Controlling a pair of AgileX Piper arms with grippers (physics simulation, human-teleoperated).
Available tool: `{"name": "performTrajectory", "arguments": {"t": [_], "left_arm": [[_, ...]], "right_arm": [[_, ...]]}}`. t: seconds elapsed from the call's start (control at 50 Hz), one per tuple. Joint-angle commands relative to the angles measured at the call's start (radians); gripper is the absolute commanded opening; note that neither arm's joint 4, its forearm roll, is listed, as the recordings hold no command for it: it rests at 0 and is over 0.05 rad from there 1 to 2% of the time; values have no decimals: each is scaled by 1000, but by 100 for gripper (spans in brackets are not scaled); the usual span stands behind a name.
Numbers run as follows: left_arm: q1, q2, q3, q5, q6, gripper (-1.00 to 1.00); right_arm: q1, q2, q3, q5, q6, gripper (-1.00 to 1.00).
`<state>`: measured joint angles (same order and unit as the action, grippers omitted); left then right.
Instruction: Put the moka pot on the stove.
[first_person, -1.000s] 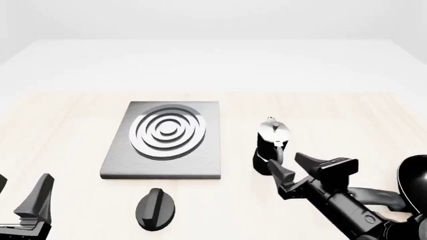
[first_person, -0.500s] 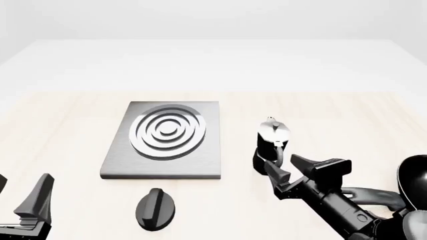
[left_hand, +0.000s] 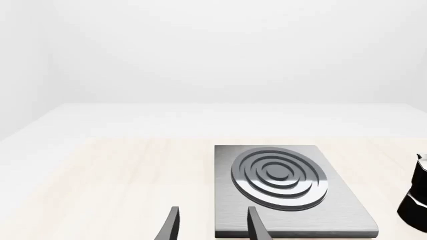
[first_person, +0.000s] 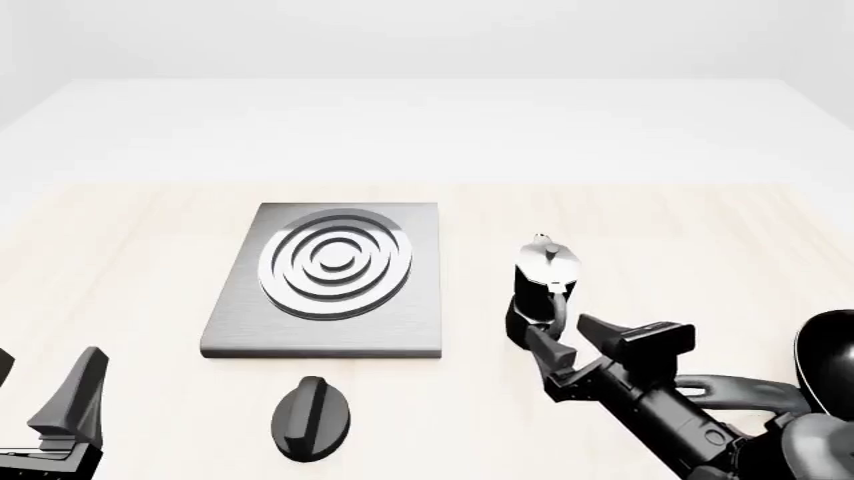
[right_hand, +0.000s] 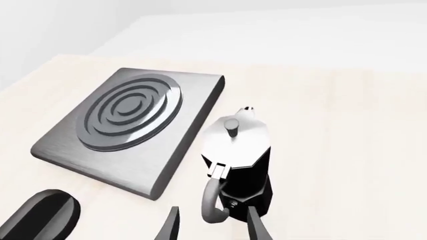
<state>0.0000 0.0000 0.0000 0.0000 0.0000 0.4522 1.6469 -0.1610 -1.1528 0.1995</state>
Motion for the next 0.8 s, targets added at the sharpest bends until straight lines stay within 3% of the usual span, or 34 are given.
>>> {"name": "performTrajectory", "arguments": {"t": [0.02, 0.56, 0.58, 0.8], "left_arm": [[0, 0, 0, 0, 0, 100], [0, 0, 0, 0, 0, 100], [0, 0, 0, 0, 0, 100], [0, 0, 0, 0, 0, 100]], "right_arm": [[0, 17, -1, -14, 6, 100], [5, 20, -5, -17, 15, 100], [3, 19, -5, -16, 15, -100], [-3, 13, -1, -18, 13, -100]]}}
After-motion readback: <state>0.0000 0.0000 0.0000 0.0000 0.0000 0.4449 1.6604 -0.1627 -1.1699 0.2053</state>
